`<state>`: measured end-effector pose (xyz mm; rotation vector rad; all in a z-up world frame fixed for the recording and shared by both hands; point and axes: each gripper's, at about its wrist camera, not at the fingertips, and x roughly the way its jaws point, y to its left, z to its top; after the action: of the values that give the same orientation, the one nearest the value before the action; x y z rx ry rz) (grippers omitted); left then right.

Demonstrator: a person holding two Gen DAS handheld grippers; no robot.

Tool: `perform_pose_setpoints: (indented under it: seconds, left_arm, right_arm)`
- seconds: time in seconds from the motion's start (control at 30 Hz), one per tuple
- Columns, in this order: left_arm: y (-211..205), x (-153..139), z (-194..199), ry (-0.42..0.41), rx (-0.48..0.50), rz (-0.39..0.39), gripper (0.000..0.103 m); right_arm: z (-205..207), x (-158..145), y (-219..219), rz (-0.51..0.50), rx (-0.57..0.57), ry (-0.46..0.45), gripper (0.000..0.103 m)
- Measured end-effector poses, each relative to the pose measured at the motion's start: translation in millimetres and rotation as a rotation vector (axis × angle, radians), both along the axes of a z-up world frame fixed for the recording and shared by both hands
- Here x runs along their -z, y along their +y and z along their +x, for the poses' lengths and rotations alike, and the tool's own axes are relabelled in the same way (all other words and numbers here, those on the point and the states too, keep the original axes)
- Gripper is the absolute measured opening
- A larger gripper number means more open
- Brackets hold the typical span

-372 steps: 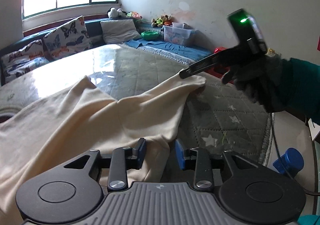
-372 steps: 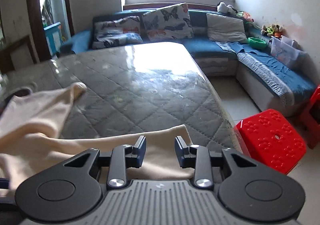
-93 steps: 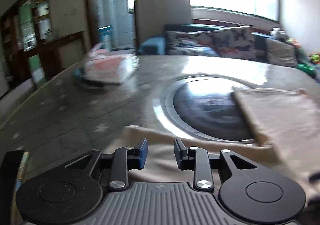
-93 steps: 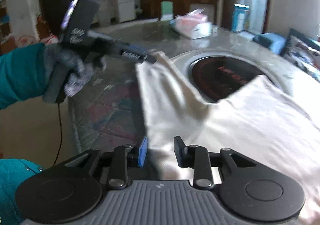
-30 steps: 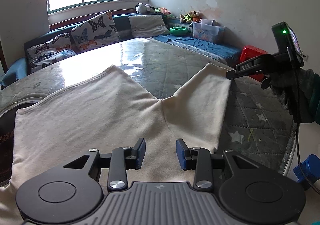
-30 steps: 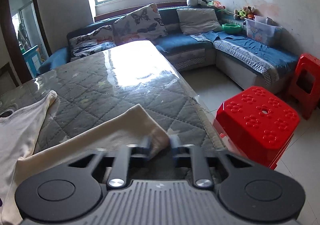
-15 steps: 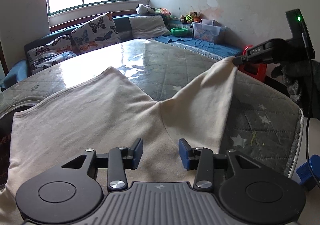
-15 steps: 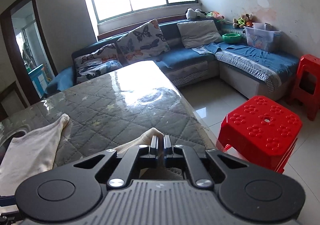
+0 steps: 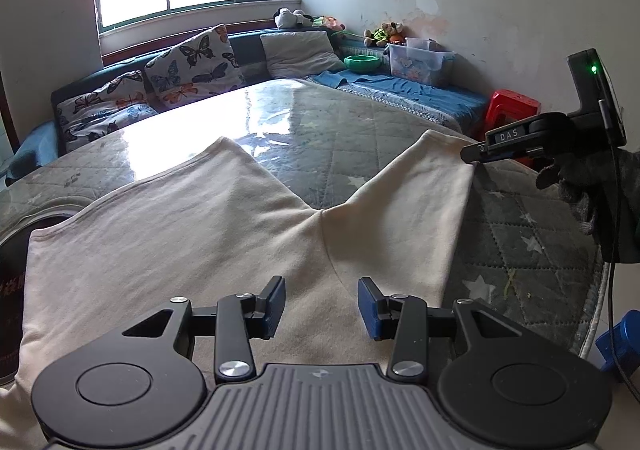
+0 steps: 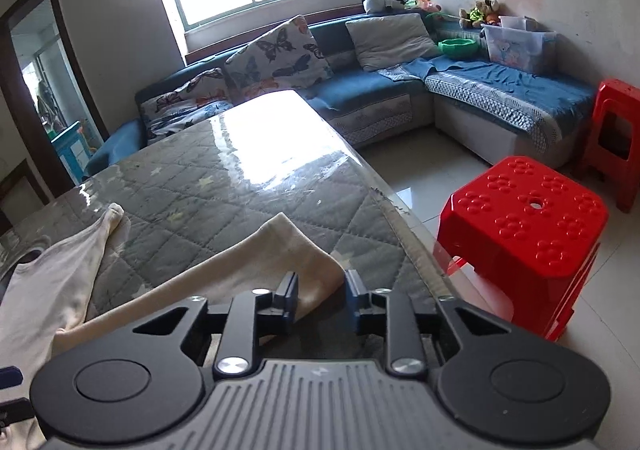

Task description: Fold clothes

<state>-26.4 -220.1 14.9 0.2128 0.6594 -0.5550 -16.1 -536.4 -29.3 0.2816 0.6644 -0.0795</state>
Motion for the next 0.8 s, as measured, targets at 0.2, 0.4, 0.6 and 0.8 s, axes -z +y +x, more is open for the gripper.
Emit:
perform_pose_setpoints:
  seconds: [0.2, 0.4, 0.6, 0.8]
  left_arm:
    - [-2.2, 1.6, 1.5, 0.001, -0.003, 0.007, 0.043]
    - [-7.6, 9.9, 3.1, 0.006, -0.003, 0.018, 0.043]
    - [2.0, 6.8, -1.6, 0.001, -0.012, -0.006, 0.045]
    - [45.8, -5.4, -13.7, -0.022, -0.082, -0.049, 0.046]
  right_arm:
    - [9.4, 2.7, 5.3, 0.001, -0.012, -0.018, 0.006]
    - [-2.9, -26.4, 6.6, 0.049, -0.031, -0.102, 0.004]
    - [-18.6, -84.0, 26.3, 0.05, -0.125, -0.203, 0.004]
    - [-28.8, -133.4, 74.2, 0.024, -0.28, -0.266, 0.004]
